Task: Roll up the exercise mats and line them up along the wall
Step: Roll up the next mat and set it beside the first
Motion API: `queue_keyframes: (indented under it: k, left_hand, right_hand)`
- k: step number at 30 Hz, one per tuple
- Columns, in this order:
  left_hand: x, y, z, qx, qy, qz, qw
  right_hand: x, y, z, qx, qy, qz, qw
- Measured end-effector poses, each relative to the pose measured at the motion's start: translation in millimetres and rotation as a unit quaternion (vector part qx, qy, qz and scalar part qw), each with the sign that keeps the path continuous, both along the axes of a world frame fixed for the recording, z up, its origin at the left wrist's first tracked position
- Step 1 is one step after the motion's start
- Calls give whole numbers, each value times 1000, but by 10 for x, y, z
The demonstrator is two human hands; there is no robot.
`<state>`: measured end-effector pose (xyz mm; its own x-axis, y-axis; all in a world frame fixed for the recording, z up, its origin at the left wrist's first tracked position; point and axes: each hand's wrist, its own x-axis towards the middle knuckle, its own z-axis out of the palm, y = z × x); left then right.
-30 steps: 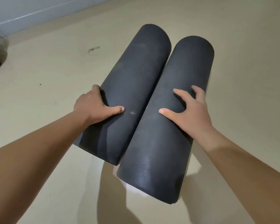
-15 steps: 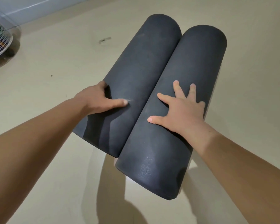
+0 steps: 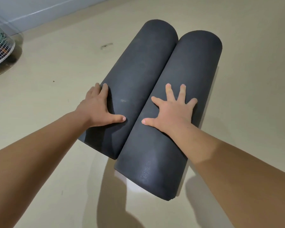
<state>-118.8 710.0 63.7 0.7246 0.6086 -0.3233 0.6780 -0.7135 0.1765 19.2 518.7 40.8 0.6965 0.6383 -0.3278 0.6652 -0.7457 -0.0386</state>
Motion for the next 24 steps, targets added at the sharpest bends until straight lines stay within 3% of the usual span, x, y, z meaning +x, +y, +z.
queue_keyframes:
  k: [4,7,9,12,14,17,21,24]
  left_hand:
    - [-58,-116,40,35,-34,-41,998]
    - [-46,-145,73,69,-53,-68,994]
    - [-35,-153,51,87,-65,-78,991]
    - [34,-249,-4,75,-52,-82,992]
    - [88,-306,-57,69,-14,-78,994]
    - [127,-245,-89,77,29,-49,995]
    - [94,-19,-53,87,79,-6,993]
    - [49,178,-26,47,72,9,996]
  right_hand:
    - [-33,-85,26,123,5,-44,991]
    - [-15,-368,2,307,-15,-88,948]
    - [27,-589,-53,360,-12,-125,924]
    - [75,-854,-122,348,90,-188,914]
    - [93,-968,-127,302,133,-165,929]
    - [125,-954,-95,222,117,-74,965]
    - [80,-803,-104,308,45,-67,948]
    - [8,-634,-78,262,42,-28,964]
